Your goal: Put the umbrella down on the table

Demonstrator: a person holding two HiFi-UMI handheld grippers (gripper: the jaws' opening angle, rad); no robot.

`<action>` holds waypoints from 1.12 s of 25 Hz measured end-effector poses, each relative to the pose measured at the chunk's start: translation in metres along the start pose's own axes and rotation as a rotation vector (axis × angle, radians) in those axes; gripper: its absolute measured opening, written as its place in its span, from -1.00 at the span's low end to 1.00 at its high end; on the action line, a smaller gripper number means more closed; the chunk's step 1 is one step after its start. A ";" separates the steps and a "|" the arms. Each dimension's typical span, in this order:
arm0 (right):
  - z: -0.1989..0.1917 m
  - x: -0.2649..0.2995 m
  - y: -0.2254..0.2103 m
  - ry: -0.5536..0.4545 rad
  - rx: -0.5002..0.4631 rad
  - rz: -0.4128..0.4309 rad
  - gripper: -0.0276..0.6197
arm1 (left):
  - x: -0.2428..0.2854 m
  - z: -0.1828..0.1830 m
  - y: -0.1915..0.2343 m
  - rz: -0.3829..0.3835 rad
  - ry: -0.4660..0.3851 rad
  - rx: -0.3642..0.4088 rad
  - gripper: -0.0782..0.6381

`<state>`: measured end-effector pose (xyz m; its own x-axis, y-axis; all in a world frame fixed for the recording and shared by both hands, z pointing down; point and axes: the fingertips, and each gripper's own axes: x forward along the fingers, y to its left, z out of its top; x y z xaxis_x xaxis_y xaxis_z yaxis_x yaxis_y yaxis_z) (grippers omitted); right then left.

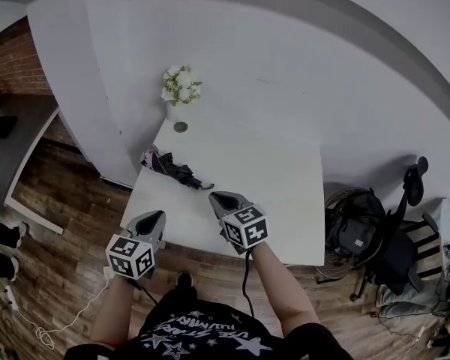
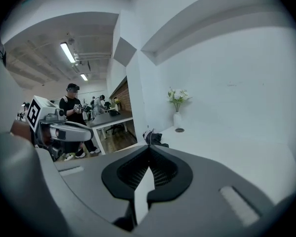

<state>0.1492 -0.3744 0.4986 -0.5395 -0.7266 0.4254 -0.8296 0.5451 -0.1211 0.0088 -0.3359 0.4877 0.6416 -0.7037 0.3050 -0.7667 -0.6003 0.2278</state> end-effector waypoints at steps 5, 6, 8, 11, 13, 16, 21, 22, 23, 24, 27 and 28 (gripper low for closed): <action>-0.014 -0.030 0.008 -0.012 -0.001 -0.022 -0.88 | -0.015 -0.005 -0.025 -0.006 -0.009 0.015 -0.77; -0.017 -0.037 0.010 -0.014 -0.001 -0.024 -0.88 | -0.019 -0.008 -0.031 -0.009 -0.009 0.018 -0.77; -0.024 -0.048 0.016 -0.014 -0.002 -0.027 -0.88 | -0.026 -0.014 -0.042 -0.016 -0.007 0.026 -0.77; -0.036 -0.068 0.025 -0.012 -0.006 -0.034 -0.88 | -0.037 -0.022 -0.059 -0.023 -0.009 0.031 -0.77; -0.045 -0.082 0.031 -0.012 -0.005 -0.041 -0.88 | -0.046 -0.028 -0.070 -0.025 -0.014 0.032 -0.77; -0.057 -0.105 0.040 -0.014 0.003 -0.051 -0.88 | -0.058 -0.038 -0.087 -0.033 -0.014 0.035 -0.77; -0.083 -0.147 0.060 -0.018 0.019 -0.050 -0.88 | -0.083 -0.060 -0.121 -0.048 -0.002 0.036 -0.77; -0.089 -0.155 0.063 -0.016 0.025 -0.051 -0.88 | -0.087 -0.065 -0.128 -0.051 0.005 0.039 -0.77; -0.096 -0.164 0.065 -0.012 0.032 -0.055 -0.88 | -0.091 -0.070 -0.135 -0.056 0.012 0.040 -0.77; -0.102 -0.172 0.067 -0.009 0.038 -0.059 -0.88 | -0.095 -0.074 -0.142 -0.062 0.017 0.041 -0.77; -0.119 -0.195 0.074 -0.003 0.055 -0.075 -0.88 | -0.109 -0.084 -0.162 -0.080 0.025 0.041 -0.77; -0.123 -0.202 0.077 -0.003 0.060 -0.079 -0.88 | -0.113 -0.087 -0.168 -0.086 0.026 0.042 -0.77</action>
